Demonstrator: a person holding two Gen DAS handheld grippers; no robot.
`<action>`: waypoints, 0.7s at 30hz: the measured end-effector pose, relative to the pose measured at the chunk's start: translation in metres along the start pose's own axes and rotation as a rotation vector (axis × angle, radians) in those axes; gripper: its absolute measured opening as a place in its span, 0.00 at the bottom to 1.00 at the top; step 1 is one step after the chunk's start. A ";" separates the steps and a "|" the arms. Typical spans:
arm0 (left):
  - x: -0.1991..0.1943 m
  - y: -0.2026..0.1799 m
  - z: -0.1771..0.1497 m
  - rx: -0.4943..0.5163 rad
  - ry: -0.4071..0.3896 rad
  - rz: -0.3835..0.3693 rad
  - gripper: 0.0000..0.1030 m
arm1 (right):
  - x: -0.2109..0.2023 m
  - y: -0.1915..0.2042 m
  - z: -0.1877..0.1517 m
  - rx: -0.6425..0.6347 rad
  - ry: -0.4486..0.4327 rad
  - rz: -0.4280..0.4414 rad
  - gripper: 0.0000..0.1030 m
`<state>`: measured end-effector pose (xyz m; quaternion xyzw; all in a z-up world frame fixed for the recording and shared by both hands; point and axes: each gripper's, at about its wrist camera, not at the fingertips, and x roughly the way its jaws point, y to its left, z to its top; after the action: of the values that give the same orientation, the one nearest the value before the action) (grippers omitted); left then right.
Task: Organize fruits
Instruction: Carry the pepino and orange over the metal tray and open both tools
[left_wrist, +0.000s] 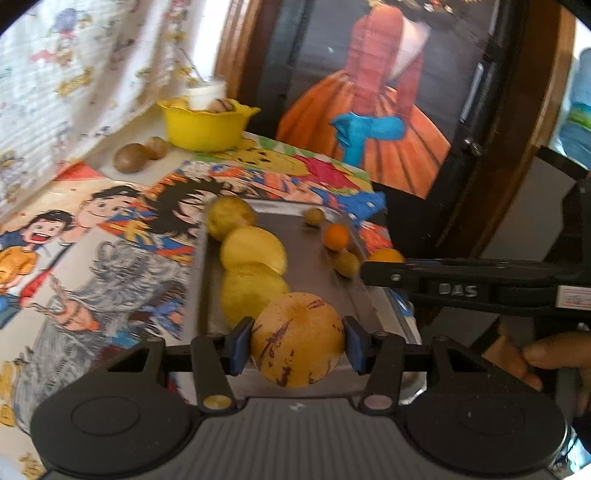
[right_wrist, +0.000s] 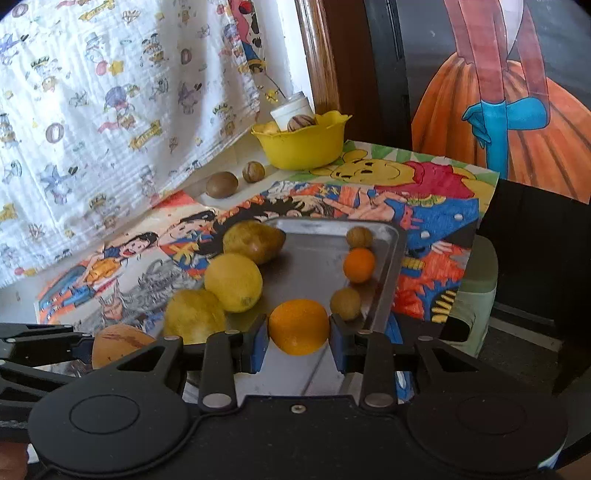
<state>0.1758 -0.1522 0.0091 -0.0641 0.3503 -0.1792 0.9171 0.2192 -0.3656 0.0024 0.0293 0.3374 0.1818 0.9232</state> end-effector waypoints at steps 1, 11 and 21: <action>0.002 -0.003 -0.002 0.006 0.002 -0.008 0.53 | 0.002 -0.002 -0.002 -0.007 0.001 0.001 0.36; 0.024 -0.012 -0.014 0.044 0.053 -0.010 0.53 | 0.025 -0.011 -0.006 -0.054 0.006 -0.017 0.36; 0.030 -0.010 -0.016 0.054 0.069 -0.014 0.54 | 0.039 -0.007 -0.012 -0.080 0.016 -0.030 0.36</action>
<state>0.1830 -0.1726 -0.0194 -0.0355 0.3763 -0.1969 0.9046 0.2419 -0.3594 -0.0321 -0.0141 0.3376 0.1817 0.9235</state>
